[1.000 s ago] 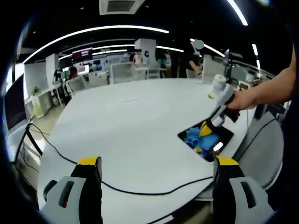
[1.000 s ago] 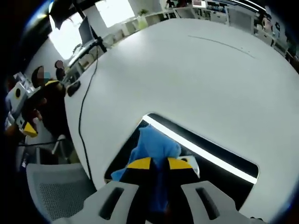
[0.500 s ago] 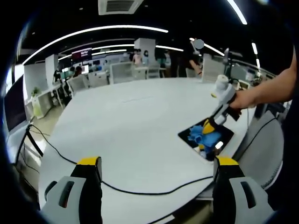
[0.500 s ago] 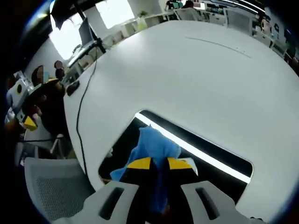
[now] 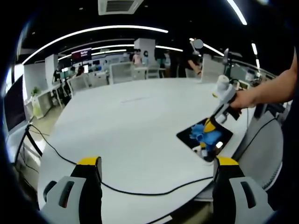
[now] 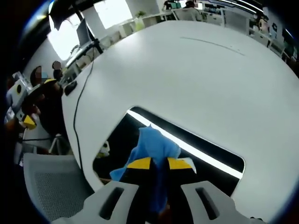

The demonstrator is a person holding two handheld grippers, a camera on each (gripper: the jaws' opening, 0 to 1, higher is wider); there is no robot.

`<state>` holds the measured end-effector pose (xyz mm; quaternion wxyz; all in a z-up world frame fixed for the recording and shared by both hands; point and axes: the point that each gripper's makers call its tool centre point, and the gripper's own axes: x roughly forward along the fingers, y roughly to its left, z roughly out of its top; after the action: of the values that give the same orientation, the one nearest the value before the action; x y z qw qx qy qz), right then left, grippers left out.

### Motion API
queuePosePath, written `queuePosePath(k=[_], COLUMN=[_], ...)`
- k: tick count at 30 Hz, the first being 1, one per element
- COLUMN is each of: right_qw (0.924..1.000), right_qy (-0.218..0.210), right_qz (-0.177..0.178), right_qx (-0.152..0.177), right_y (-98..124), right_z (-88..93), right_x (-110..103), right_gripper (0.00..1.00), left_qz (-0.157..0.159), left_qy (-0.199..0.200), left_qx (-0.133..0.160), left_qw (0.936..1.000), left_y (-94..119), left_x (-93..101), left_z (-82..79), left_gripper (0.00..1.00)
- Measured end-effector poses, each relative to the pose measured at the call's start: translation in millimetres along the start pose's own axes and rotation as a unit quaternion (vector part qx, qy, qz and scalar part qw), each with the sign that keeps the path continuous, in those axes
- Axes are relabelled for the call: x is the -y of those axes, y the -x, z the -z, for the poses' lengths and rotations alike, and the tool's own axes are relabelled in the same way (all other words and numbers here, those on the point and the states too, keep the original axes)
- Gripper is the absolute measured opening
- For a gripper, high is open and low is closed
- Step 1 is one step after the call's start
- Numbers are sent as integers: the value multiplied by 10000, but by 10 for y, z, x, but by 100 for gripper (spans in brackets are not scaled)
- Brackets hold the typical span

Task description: Wipe the mirror surface with the cleaning cloth until all visible marks leave the cleaned area.

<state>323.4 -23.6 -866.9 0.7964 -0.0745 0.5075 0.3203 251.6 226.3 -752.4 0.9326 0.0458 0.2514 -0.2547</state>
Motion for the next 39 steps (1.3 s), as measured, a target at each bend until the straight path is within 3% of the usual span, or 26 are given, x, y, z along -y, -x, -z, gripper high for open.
queuePosePath(k=[28, 34, 39], right_qw=[9999, 9996, 9995], right_qy=[-23, 42, 132], right_qz=[100, 265, 288], right_qx=[26, -5, -72], right_y=[212, 272, 303], right_z=[211, 284, 317], right_x=[416, 524, 589], right_gripper=[6, 6, 6], left_qz=[24, -53, -23], left_qy=[2, 38, 198], left_qx=[-19, -7, -107], left_qw=[10000, 10000, 9997], left_y=[-51, -54, -98], left_x=[63, 54, 115], left_z=[-58, -23, 125], left_gripper=[100, 100, 100])
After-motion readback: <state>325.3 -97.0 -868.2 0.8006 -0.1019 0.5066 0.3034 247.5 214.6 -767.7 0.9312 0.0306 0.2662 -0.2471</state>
